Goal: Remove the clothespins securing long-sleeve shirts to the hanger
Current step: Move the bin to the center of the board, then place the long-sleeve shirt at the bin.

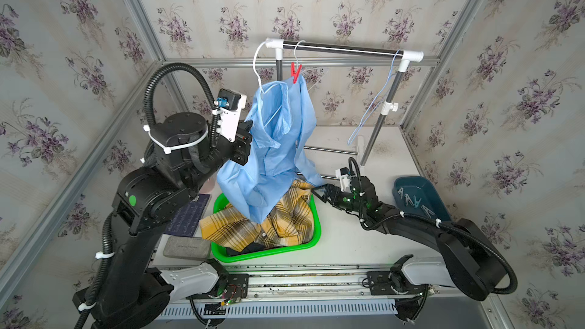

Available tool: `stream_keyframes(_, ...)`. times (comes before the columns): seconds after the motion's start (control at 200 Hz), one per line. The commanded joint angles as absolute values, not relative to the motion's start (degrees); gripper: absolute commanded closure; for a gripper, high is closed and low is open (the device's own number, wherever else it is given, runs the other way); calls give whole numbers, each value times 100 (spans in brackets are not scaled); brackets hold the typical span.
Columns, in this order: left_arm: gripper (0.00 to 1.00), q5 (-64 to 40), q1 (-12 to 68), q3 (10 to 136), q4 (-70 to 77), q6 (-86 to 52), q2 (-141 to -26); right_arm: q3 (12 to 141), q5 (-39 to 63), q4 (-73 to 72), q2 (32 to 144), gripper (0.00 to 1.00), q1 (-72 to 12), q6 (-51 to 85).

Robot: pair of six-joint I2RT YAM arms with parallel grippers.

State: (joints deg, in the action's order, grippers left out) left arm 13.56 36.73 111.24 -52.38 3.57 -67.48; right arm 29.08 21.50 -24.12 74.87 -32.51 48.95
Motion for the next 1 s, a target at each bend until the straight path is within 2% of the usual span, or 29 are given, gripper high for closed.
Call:
stream_keyframes(0.0, 100, 1567, 3674, 10527, -5113, 10, -6524, 3150, 1122, -1077, 7262, 7, -3164, 4207)
stream_keyframes(0.055, 100, 1586, 3668, 10039, -5106, -83, -6361, 3260, 969, -803, 7338, 9, -2935, 4120)
stream_keyframes(0.22, 100, 1392, 3671, 8760, -5054, -559, -5976, 3374, 646, -630, 7919, 17, -2927, 4190)
stream_keyframes(0.44, 100, 2071, 3664, 7379, -5014, -1103, -5527, 3810, 470, -532, 8711, 24, -2927, 4257)
stream_keyframes(0.6, 100, 2651, 3664, 6782, -5070, -1254, -5353, 4347, -21, 48, 9064, 32, -2927, 4230)
stream_keyframes(0.994, 100, 2302, 3665, 6084, -4685, -1149, -4867, 5113, -647, 919, 9825, 45, -2918, 4321)
